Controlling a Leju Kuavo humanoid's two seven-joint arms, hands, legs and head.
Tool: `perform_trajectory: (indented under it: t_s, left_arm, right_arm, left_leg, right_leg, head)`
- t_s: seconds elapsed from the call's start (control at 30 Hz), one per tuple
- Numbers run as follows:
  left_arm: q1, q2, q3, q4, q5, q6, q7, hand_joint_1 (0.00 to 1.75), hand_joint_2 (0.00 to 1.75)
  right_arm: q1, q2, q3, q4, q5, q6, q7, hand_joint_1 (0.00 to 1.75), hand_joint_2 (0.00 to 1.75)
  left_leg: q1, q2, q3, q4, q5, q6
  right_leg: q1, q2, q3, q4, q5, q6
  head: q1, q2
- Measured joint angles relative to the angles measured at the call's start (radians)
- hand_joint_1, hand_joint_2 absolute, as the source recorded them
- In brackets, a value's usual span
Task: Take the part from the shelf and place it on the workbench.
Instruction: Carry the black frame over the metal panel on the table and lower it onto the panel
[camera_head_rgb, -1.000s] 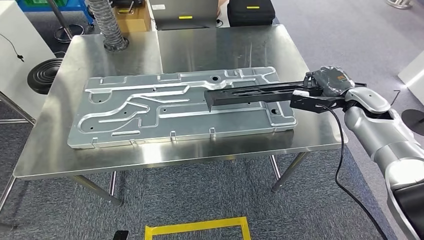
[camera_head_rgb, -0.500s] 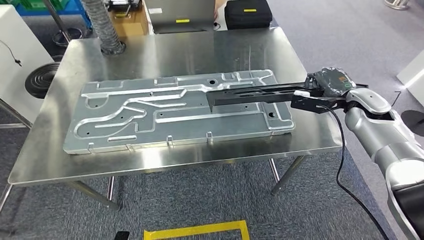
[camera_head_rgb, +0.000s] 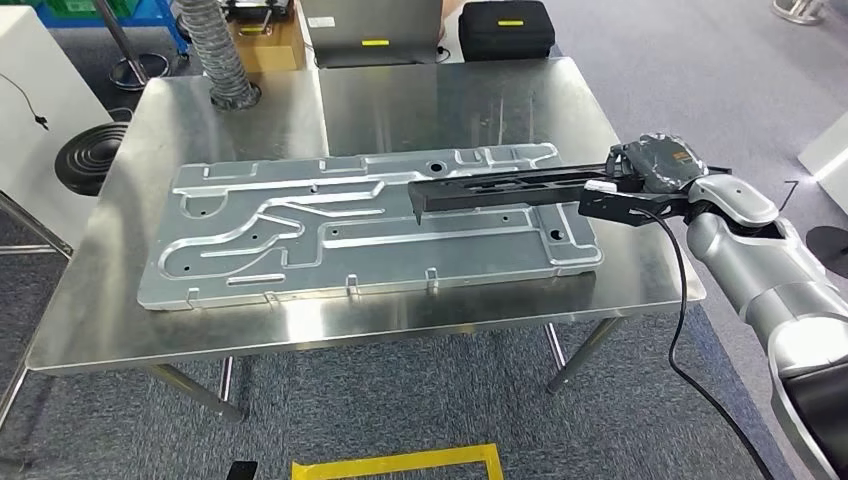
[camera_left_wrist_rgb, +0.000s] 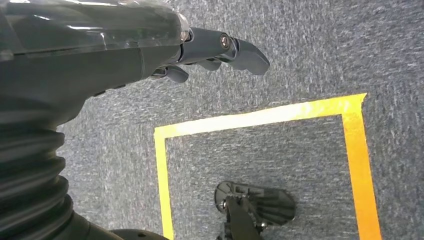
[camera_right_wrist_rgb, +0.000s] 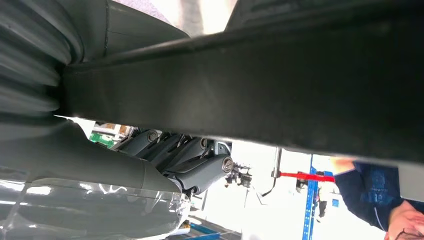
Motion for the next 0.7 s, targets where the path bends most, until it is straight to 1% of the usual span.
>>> perform_trajectory:
  t_s: [0.03, 0.07, 0.1, 0.13, 0.17, 0.23, 0.27, 0.3, 0.33, 0.37, 0.4, 0.43, 0.47, 0.5, 0.53, 0.6, 0.63, 0.67, 0.7]
  left_arm:
    - [0.001, 0.000, 0.000, 0.000, 0.000, 0.000, 0.000, 0.00, 1.75]
    - [0.001, 0.000, 0.000, 0.000, 0.000, 0.001, -0.001, 0.00, 1.75]
    - [0.002, 0.000, 0.000, 0.000, 0.000, 0.004, -0.001, 0.00, 1.75]
    - [0.001, 0.000, 0.000, 0.000, 0.000, 0.007, -0.002, 0.00, 1.75]
    - [0.001, 0.000, 0.000, 0.000, 0.000, 0.010, -0.003, 0.00, 1.75]
    - [0.002, 0.000, 0.000, 0.000, 0.000, 0.016, -0.003, 0.00, 1.75]
    - [0.003, 0.000, 0.000, 0.000, 0.001, 0.018, -0.003, 0.00, 1.75]
    - [0.004, 0.000, 0.000, 0.000, 0.001, 0.019, -0.003, 0.00, 1.75]
    - [0.004, 0.000, 0.000, 0.000, 0.001, 0.020, -0.004, 0.00, 1.75]
    - [0.004, 0.000, 0.000, 0.000, 0.001, 0.021, -0.004, 0.00, 1.75]
    - [0.004, 0.001, 0.000, 0.000, 0.001, 0.021, -0.005, 0.00, 1.75]
    - [0.004, 0.001, 0.000, 0.000, 0.001, 0.021, -0.005, 0.00, 1.75]
    - [0.003, 0.001, 0.000, 0.000, 0.001, 0.021, -0.006, 0.00, 1.75]
    - [0.003, 0.001, 0.000, 0.000, 0.001, 0.021, -0.006, 0.00, 1.75]
    - [0.004, 0.001, 0.000, 0.000, 0.002, 0.021, -0.007, 0.00, 1.75]
    - [0.004, 0.001, 0.000, 0.000, 0.002, 0.021, -0.007, 0.00, 1.75]
    - [0.004, 0.001, 0.000, 0.000, 0.002, 0.021, -0.008, 0.00, 1.75]
    - [0.003, 0.001, 0.000, 0.000, 0.002, 0.021, -0.008, 0.00, 1.75]
    - [0.003, 0.001, 0.000, 0.000, 0.002, 0.021, -0.008, 0.00, 1.75]
  right_arm:
    - [0.000, 0.000, 0.000, 0.000, 0.000, 0.000, 0.000, 1.55, 1.75]
    - [0.001, 0.000, 0.000, 0.000, 0.000, -0.001, 0.000, 1.55, 1.75]
    - [0.002, 0.000, 0.000, 0.000, 0.001, -0.001, 0.000, 1.55, 1.75]
    - [0.002, 0.000, -0.001, 0.000, 0.001, -0.002, 0.000, 1.55, 1.75]
    - [0.002, 0.000, -0.001, 0.000, 0.001, -0.003, 0.000, 1.55, 1.75]
    - [0.005, 0.000, -0.001, -0.001, 0.002, -0.003, 0.000, 1.55, 1.75]
    - [0.007, 0.000, -0.002, -0.001, 0.003, -0.004, -0.001, 1.55, 1.75]
    - [0.010, 0.000, -0.002, 0.000, 0.004, -0.004, -0.001, 1.55, 1.75]
    - [0.013, 0.000, -0.002, 0.000, 0.005, -0.004, -0.001, 1.55, 1.75]
    - [0.015, 0.000, -0.002, -0.001, 0.006, -0.004, -0.001, 1.55, 1.75]
    - [0.015, 0.000, -0.002, -0.001, 0.007, -0.005, 0.000, 1.55, 1.75]
    - [0.014, 0.000, -0.003, -0.001, 0.009, -0.006, 0.001, 1.55, 1.75]
    - [0.013, -0.001, -0.005, -0.001, 0.011, -0.008, 0.003, 1.55, 1.75]
    - [0.012, -0.002, -0.006, 0.000, 0.015, -0.010, 0.006, 1.55, 1.75]
    - [0.012, -0.004, -0.008, 0.000, 0.019, -0.013, 0.011, 1.55, 1.75]
    - [0.010, -0.008, -0.010, 0.001, 0.026, -0.019, 0.022, 1.55, 1.75]
    - [0.007, -0.012, -0.012, 0.003, 0.030, -0.023, 0.029, 1.55, 1.75]
    - [0.003, -0.016, -0.014, 0.006, 0.034, -0.026, 0.036, 1.55, 1.75]
    - [-0.002, -0.019, -0.017, 0.010, 0.037, -0.028, 0.043, 1.55, 1.75]
  left_leg:
    - [-0.001, 0.000, 0.000, -0.001, 0.000, -0.005]
    - [-0.001, 0.001, 0.000, 0.000, -0.002, -0.010]
    - [0.000, 0.002, -0.003, 0.006, -0.009, -0.016]
    - [0.000, 0.003, -0.011, 0.028, -0.024, -0.022]
    - [0.001, 0.003, -0.030, 0.071, -0.050, -0.028]
    - [0.005, 0.003, -0.088, 0.201, -0.114, -0.036]
    - [0.007, 0.003, -0.116, 0.259, -0.133, -0.039]
    - [0.009, 0.004, -0.130, 0.286, -0.134, -0.041]
    - [0.010, 0.004, -0.127, 0.275, -0.116, -0.043]
    - [0.012, 0.004, -0.106, 0.226, -0.083, -0.044]
    - [0.014, 0.004, -0.075, 0.156, -0.045, -0.043]
    - [0.014, 0.004, -0.044, 0.091, -0.020, -0.041]
    - [0.014, 0.004, -0.023, 0.045, -0.006, -0.036]
    - [0.013, 0.003, -0.013, 0.022, -0.003, -0.030]
    - [0.011, 0.002, -0.011, 0.017, -0.007, -0.023]
    - [0.011, 0.001, -0.011, 0.013, -0.003, -0.009]
    - [0.012, 0.001, -0.010, 0.010, -0.001, -0.003]
    - [0.014, 0.001, -0.009, 0.007, 0.002, 0.002]
    - [0.014, 0.001, -0.009, 0.006, 0.002, 0.005]
  right_leg:
    - [0.002, 0.000, 0.000, -0.003, 0.000, -0.003]
    - [0.000, 0.000, 0.002, -0.006, 0.001, -0.007]
    - [-0.003, 0.000, 0.004, -0.011, 0.003, -0.011]
    - [-0.006, -0.001, 0.007, -0.016, 0.005, -0.015]
    - [-0.009, -0.002, 0.010, -0.020, 0.007, -0.019]
    - [-0.009, -0.002, 0.011, -0.020, 0.006, -0.023]
    - [-0.009, -0.002, 0.011, -0.019, 0.006, -0.023]
    - [-0.009, -0.002, 0.011, -0.018, 0.005, -0.023]
    - [-0.010, -0.001, 0.011, -0.016, 0.003, -0.022]
    - [-0.011, 0.000, 0.011, -0.013, 0.001, -0.019]
    - [-0.011, 0.000, 0.011, -0.009, -0.002, -0.015]
    - [-0.010, 0.001, 0.009, -0.004, -0.006, -0.011]
    - [-0.008, 0.002, 0.006, 0.001, -0.008, -0.005]
    - [-0.007, 0.002, 0.004, 0.004, -0.009, -0.001]
    - [-0.005, 0.002, 0.001, 0.005, -0.009, 0.005]
    - [-0.008, 0.002, 0.001, 0.006, -0.011, 0.014]
    - [-0.010, 0.002, -0.005, 0.021, -0.023, 0.019]
    - [-0.011, 0.002, -0.021, 0.058, -0.046, 0.022]
    - [-0.012, 0.001, -0.048, 0.116, -0.077, 0.026]
  head:
    - [0.000, 0.000]
    - [0.000, 0.000]
    - [0.000, 0.000]
    - [0.000, 0.000]
    - [0.000, 0.000]
    - [0.000, 0.000]
    - [0.000, 0.000]
    - [0.000, 0.000]
    - [0.000, 0.000]
    - [0.000, 0.000]
    - [0.000, 0.000]
    - [0.000, 0.000]
    - [0.000, 0.000]
    - [0.000, 0.000]
    - [0.000, 0.000]
    - [0.000, 0.000]
    - [0.000, 0.000]
    - [0.000, 0.000]
    - [0.000, 0.000]
